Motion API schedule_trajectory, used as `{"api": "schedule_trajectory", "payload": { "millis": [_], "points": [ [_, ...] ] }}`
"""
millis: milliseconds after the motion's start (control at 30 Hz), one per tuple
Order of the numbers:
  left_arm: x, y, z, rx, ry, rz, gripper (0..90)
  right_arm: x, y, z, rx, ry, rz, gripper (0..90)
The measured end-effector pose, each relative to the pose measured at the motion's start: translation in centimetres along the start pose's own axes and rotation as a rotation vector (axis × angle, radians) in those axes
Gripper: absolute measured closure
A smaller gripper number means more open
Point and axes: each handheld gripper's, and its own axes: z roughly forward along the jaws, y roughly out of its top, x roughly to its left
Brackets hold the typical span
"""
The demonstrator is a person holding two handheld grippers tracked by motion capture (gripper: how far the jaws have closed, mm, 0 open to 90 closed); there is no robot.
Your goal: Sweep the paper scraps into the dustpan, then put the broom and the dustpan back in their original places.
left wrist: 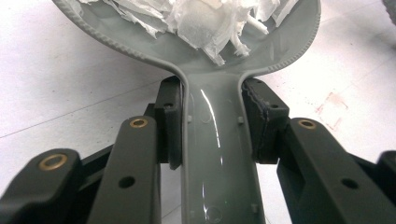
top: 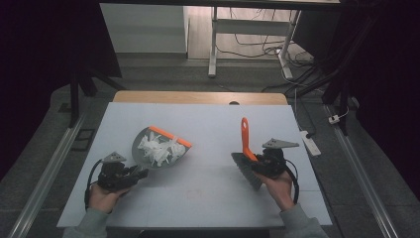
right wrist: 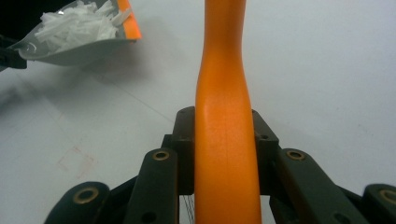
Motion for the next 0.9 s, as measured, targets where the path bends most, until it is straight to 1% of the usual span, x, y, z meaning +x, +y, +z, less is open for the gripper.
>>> {"api": "schedule_trajectory", "payload": {
  "millis": [133, 200, 333, 400, 567, 700, 733, 900],
  "points": [
    [0.01, -0.06, -0.15, -0.011, 0.016, -0.010, 61.7, 0.01, -0.29, -0.15, 0.011, 0.013, -0.003, 70.4],
    [0.18, -0.12, -0.33, -0.015, 0.014, -0.019, 61.6, 0.05, -0.32, -0.23, 0.009, 0.023, 0.001, 70.4],
    [0.45, -0.34, -0.77, -0.033, 0.033, -0.039, 61.6, 0.19, -0.35, -0.31, 0.012, 0.037, 0.013, 70.4],
    [0.47, -0.35, -0.78, -0.032, 0.045, -0.044, 61.7, 0.25, -0.35, -0.32, 0.016, 0.043, 0.017, 70.4],
    [0.52, -0.36, -0.70, -0.030, 0.053, -0.059, 61.6, 0.35, -0.40, -0.16, 0.016, 0.052, 0.029, 70.4],
    [0.33, -0.49, -0.74, -0.031, 0.067, -0.072, 61.6, 0.56, -0.50, 0.04, 0.028, 0.053, 0.039, 70.4],
    [0.27, -0.50, -0.73, -0.032, 0.067, -0.075, 61.6, 0.62, -0.52, 0.11, 0.029, 0.054, 0.034, 70.4],
    [-0.22, -0.46, -0.33, -0.027, 0.094, -0.082, 61.6, 0.96, -0.52, 0.34, 0.033, 0.068, 0.029, 70.4]
  ]
}}
